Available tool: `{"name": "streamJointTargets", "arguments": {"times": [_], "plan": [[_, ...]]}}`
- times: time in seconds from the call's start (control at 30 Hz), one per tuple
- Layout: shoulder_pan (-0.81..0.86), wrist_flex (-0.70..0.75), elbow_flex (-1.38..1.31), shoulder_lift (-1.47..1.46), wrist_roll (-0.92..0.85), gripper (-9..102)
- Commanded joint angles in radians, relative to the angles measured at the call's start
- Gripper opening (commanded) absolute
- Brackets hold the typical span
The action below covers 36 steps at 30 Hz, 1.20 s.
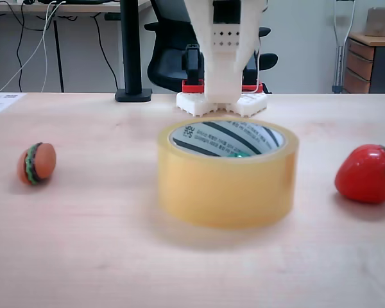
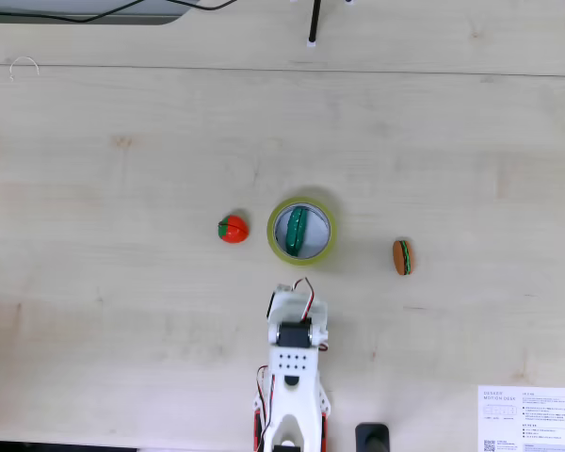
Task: Grasp a cucumber and put it in the hole.
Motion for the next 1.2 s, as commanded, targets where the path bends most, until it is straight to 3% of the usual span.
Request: {"name": "streamJointTargets", "arguments": {"times": [0.0, 0.67, 1.17], "plan": [[0.005, -0.018, 0.015, 0.069, 0.006, 2], [0.005, -0.055, 0.437, 0.681, 0.011, 0], [0.018, -0.054, 0.545, 0.765, 0.012, 0]]}}
